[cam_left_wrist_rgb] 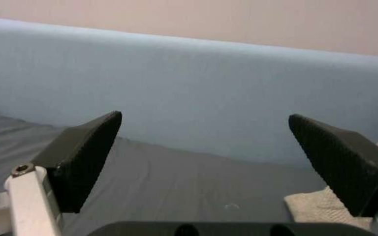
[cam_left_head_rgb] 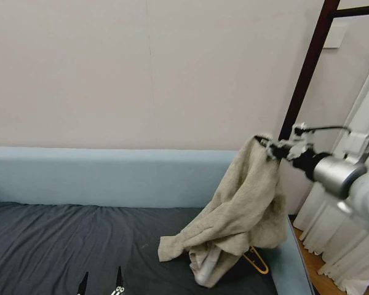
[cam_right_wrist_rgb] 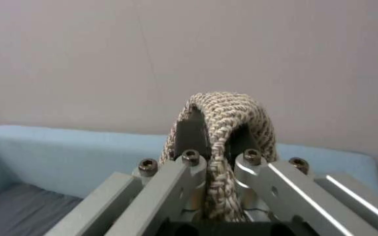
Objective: Pick up the clothes from the sofa and hang them on the clothes hanger.
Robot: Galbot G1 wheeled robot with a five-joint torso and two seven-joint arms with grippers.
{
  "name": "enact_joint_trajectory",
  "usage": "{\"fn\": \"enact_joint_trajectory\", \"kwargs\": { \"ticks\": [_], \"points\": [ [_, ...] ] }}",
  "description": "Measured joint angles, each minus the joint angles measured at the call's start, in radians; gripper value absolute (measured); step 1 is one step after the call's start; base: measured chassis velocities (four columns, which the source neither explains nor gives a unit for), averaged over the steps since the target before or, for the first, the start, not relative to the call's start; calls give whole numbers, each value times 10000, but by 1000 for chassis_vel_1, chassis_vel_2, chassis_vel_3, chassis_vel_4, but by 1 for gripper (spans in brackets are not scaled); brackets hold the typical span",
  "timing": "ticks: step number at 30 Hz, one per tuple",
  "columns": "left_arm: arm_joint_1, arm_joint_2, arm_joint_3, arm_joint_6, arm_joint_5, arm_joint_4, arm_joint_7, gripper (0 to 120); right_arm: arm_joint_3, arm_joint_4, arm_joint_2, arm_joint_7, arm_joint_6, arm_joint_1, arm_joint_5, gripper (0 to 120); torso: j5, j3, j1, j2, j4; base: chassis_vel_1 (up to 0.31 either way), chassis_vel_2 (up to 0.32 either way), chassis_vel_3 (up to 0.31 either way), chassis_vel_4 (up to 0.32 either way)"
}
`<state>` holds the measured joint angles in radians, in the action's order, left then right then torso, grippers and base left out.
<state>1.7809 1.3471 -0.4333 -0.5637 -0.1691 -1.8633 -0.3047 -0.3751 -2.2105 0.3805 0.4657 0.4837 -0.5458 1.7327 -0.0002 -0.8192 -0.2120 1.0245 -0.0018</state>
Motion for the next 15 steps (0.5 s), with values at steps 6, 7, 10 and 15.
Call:
{"fn": "enact_joint_trajectory", "kwargs": {
  "ticks": [6, 7, 10, 15],
  "points": [
    [-18, 10, 23, -3, -28, 110, -11, 100, 145, -426, 189, 29, 36, -220, -181, 0, -3, 0, 1, 0, 2, 0, 0, 0, 0],
    [-15, 10, 25, -31, -28, 161, -17, 100, 338, -481, 451, -6, 36, -526, -615, 0, -1, 0, 0, 0, 4, 0, 0, 0, 0],
    [-2, 10, 17, -71, -37, 210, -48, 100, 801, -458, 1040, -173, 39, -1140, -1408, 0, 3, 0, 0, 0, 4, 0, 0, 0, 0],
    [123, -37, -161, -160, -122, 191, -109, 100, 2843, 463, 2694, -820, 60, -2019, -3490, 0, 1, -1, 0, -1, 3, 0, 0, 0, 0]
  ]
}}
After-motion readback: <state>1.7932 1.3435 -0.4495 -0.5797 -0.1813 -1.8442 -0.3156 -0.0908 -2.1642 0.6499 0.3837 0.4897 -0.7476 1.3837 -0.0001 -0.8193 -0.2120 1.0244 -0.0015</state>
